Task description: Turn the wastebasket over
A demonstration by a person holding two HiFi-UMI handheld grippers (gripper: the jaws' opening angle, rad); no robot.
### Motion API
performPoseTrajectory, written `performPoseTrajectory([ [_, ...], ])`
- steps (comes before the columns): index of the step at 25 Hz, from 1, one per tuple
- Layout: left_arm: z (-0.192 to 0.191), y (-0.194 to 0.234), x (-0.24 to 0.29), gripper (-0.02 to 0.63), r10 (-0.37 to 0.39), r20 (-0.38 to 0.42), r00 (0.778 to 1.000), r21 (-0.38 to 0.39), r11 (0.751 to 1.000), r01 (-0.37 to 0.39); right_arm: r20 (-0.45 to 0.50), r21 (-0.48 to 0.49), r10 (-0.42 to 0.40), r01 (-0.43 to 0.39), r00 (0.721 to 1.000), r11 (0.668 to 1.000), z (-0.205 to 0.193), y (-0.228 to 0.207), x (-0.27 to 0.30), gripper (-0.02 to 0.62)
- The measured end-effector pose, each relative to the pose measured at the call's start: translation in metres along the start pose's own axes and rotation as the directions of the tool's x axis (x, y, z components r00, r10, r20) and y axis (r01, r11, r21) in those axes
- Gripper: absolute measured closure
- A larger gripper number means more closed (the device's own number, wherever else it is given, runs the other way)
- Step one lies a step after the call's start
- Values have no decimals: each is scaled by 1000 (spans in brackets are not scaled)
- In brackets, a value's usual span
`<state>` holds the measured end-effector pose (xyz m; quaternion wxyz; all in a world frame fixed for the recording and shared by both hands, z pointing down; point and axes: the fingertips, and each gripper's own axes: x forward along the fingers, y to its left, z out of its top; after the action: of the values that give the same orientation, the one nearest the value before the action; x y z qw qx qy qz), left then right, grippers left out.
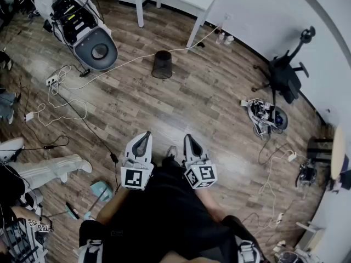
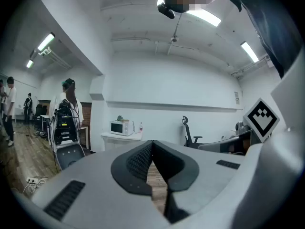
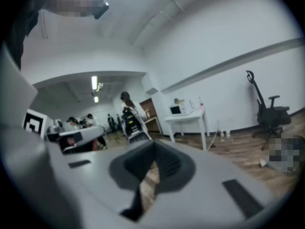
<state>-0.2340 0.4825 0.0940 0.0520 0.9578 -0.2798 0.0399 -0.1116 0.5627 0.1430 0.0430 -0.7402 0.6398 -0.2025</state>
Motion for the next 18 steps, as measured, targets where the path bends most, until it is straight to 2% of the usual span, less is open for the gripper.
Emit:
performPoseTrajectory([
  [8, 4, 2, 0, 571, -2, 4, 1000, -1, 1000, 2, -3, 9, 9, -9, 1000, 1000, 0, 4, 1, 563],
  [13, 2, -4, 5, 571, -9, -6, 1000, -8, 1000, 9, -2, 52, 20, -20, 1000, 998, 2, -1, 3, 563],
  [18, 1, -14, 10, 571, -3, -9, 1000, 5, 1000, 3, -4, 38, 28, -28, 1000, 999, 2, -12, -1, 563],
])
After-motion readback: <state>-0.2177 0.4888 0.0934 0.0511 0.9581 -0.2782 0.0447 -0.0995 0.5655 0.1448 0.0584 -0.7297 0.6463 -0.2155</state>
